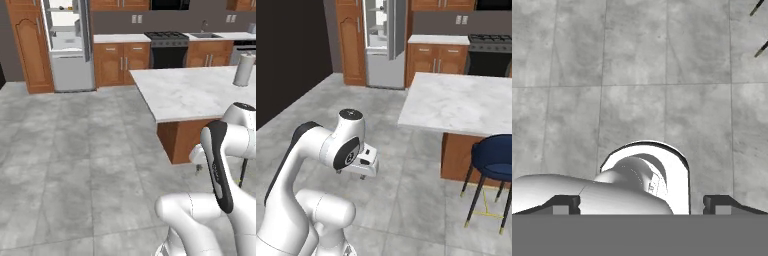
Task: Take the cheese, chicken drumstick, and eggplant from the fridge and place them on the plate on the dining counter to create an appetizer plate.
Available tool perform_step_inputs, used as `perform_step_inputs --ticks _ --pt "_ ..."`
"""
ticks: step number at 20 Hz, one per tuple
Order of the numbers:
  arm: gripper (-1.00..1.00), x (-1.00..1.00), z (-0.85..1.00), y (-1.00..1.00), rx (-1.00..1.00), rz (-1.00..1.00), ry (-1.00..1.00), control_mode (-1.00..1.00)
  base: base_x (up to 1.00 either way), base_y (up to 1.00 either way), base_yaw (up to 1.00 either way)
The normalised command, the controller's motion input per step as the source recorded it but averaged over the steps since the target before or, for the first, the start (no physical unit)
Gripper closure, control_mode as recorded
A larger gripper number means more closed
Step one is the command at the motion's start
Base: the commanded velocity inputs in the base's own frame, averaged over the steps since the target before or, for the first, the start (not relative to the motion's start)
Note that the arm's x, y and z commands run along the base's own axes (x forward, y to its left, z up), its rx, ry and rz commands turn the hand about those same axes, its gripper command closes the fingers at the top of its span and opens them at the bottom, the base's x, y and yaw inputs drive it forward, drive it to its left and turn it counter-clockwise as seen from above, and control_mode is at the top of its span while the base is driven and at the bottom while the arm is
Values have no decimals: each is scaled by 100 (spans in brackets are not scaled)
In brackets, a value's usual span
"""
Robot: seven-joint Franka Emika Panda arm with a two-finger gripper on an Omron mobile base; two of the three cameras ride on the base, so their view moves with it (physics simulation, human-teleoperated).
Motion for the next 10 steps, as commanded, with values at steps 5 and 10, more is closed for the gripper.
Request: perform_step_inputs --ticks 5,10 --pt "-100 0 0 0 0 0 0 100 22 100 0" --pt "-100 0 0 0 0 0 0 100 47 100 1"
